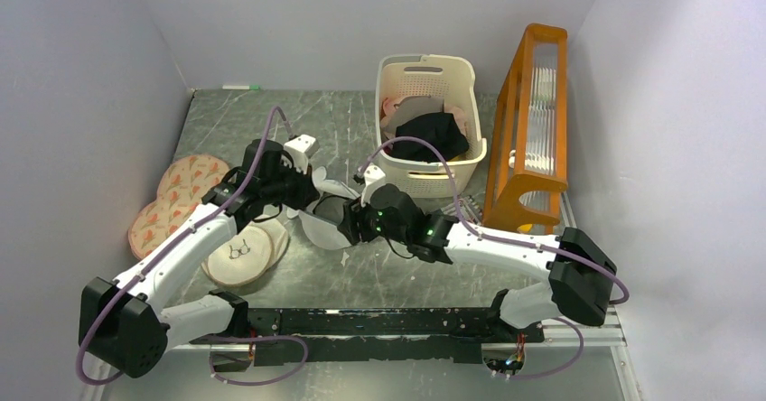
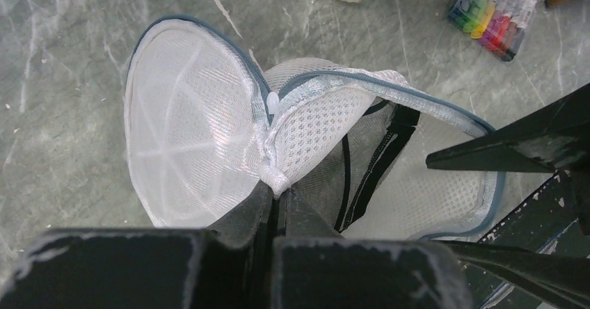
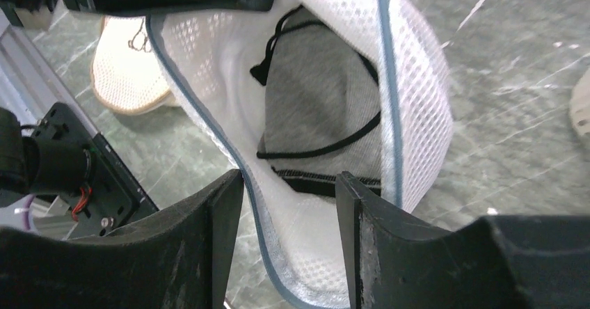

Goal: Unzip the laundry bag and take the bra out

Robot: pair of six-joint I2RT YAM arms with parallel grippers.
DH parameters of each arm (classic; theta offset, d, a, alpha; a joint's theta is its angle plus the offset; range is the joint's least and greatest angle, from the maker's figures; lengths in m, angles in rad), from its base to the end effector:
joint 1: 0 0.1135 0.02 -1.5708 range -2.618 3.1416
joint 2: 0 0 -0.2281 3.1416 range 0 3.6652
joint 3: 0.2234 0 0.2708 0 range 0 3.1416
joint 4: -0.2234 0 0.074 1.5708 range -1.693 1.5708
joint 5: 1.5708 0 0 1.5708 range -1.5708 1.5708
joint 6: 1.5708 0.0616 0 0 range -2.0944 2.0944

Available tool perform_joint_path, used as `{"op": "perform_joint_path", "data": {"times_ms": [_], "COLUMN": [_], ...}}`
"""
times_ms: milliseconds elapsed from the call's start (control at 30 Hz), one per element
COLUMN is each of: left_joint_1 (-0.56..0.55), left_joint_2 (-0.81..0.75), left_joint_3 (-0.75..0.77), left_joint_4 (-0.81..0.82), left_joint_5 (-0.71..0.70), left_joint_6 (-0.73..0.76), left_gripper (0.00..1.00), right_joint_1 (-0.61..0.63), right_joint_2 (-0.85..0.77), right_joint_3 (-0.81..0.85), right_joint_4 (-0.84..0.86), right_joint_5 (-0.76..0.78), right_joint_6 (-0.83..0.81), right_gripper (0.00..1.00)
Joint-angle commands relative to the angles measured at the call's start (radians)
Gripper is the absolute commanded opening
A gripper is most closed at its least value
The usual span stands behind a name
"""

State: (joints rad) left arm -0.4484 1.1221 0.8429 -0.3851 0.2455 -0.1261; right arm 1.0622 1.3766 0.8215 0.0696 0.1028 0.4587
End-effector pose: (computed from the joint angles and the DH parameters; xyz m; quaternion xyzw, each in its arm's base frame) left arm 0.2609 -0.1421 0.2215 0.1961 0.8721 -0.2287 0.3856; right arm 0.1768 0.3041 0.1860 -0.2288 0.8245 0.3236 0.4040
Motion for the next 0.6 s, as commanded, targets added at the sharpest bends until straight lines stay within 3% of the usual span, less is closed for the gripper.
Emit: {"op": "perform_joint_path", "data": {"times_ms": [0, 233, 567], "left_joint_1": [0.001, 0.002, -0.003], "left_joint_2": [0.002, 0.009, 0.007], "left_joint_3": [-0.006, -0.003, -0.004], "left_joint_4": [0.049, 0.052, 0.056], "left_joint_5": [0.063, 0.077, 0.093], "left_joint_6": [0.012, 0.016, 0.022], "left_gripper": [0.07, 0.07, 0.07], "right_joint_1": [0.005, 0.004, 0.004], "right_joint_2": [-0.025, 0.061, 0.156], "right_joint_3": [0.06, 0.144, 0.224], "right_joint_4": [-0.038, -0.07, -0.067], "right_joint_5": [0.111, 0.187, 0.264], "right_joint_6": [-0.051, -0.135, -0.209], "right_gripper": [0.53, 0.55, 0.47]}}
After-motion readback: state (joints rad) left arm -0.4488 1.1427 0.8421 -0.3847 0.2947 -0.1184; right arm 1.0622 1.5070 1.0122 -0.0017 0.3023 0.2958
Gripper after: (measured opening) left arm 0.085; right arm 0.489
